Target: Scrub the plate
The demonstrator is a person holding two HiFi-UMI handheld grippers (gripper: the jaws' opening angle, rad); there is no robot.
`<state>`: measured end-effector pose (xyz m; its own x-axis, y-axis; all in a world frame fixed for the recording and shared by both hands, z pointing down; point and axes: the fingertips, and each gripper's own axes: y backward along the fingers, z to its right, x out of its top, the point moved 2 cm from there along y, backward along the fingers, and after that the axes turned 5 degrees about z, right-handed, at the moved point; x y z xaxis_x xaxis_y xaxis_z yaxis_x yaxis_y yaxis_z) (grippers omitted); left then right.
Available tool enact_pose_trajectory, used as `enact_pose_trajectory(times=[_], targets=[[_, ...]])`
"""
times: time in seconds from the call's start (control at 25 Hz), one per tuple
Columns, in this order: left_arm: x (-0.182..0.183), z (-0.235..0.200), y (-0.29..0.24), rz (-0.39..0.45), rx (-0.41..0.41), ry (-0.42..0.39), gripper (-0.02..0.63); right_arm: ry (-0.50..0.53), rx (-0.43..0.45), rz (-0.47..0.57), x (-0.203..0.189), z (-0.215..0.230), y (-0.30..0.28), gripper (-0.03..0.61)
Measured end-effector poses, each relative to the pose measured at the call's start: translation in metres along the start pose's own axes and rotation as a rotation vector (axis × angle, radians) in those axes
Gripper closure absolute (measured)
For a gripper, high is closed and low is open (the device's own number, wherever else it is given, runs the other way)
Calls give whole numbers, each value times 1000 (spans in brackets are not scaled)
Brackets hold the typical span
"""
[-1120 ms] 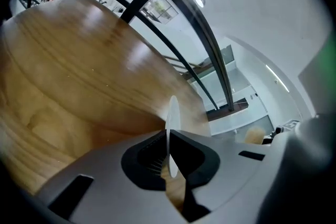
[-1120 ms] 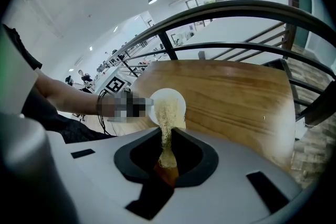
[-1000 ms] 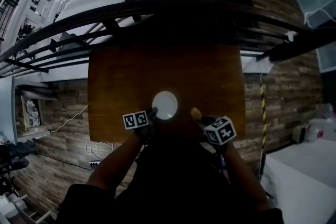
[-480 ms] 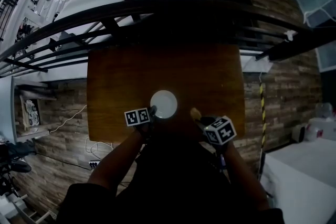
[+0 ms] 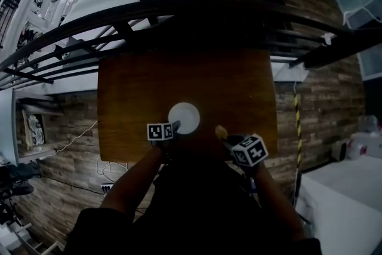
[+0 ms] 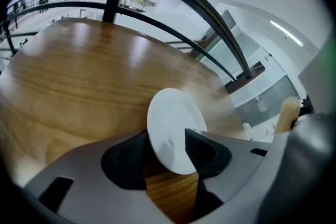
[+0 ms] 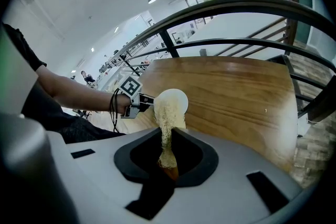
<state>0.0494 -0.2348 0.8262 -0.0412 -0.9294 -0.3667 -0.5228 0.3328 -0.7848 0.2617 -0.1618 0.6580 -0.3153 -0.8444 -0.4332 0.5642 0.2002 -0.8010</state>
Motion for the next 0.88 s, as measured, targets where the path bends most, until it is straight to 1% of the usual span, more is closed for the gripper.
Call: enact_pose_trajectory(times=[0.08, 0.28, 0.4, 0.6, 0.68, 0.72, 0.76, 0.84, 0.88], targets=[[-1, 2, 0, -15, 20, -43, 377, -2, 3, 1, -2, -1, 3, 523], [-5, -4, 3, -8, 63, -54, 334, 1, 14, 12, 0, -9, 4, 523], [-6, -3, 5, -4, 58, -56, 330, 10, 17, 18, 3, -12, 4, 523], [-4, 2, 21, 30, 49, -52, 330, 24, 21, 20, 4, -23, 0, 523], [-2, 4, 34, 40, 49, -71, 333, 36, 24, 27, 7, -30, -3, 523], [-1, 5, 41, 48, 49, -87, 337, 43, 30, 32, 10, -36, -4, 523], [1, 5, 49, 59, 48, -104, 356, 51, 37, 40, 14, -42, -6, 523], [5, 5, 64, 96, 54, -135, 417, 66, 51, 61, 19, -53, -11, 523], [8, 4, 71, 119, 61, -154, 462, 73, 56, 73, 22, -58, -14, 523]])
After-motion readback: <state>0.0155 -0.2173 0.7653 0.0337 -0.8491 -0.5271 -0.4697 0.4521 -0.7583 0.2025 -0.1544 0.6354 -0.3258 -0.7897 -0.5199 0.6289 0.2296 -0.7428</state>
